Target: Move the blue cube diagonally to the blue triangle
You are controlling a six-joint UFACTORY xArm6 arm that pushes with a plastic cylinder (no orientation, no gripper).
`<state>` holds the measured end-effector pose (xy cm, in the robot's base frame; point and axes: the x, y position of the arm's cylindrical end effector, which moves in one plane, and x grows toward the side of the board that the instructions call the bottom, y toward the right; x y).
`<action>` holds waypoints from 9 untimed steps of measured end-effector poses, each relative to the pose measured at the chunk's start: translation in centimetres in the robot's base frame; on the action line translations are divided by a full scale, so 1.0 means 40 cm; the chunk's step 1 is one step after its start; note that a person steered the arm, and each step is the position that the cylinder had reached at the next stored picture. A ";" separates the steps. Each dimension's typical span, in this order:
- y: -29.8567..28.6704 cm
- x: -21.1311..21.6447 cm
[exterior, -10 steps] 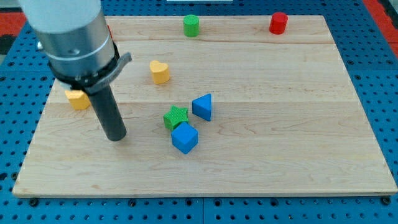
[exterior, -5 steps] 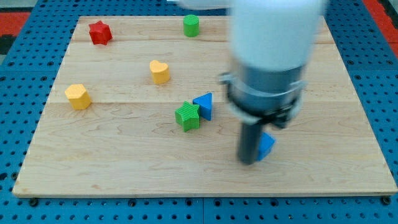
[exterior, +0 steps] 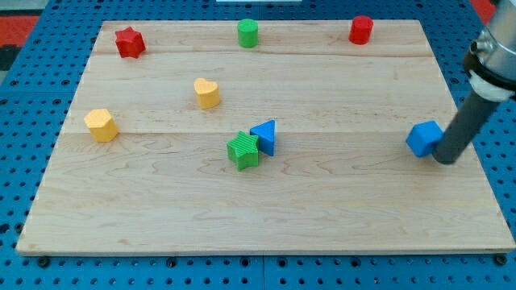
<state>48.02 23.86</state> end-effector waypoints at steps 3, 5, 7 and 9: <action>-0.194 -0.006; -0.263 -0.094; -0.262 -0.094; -0.291 -0.227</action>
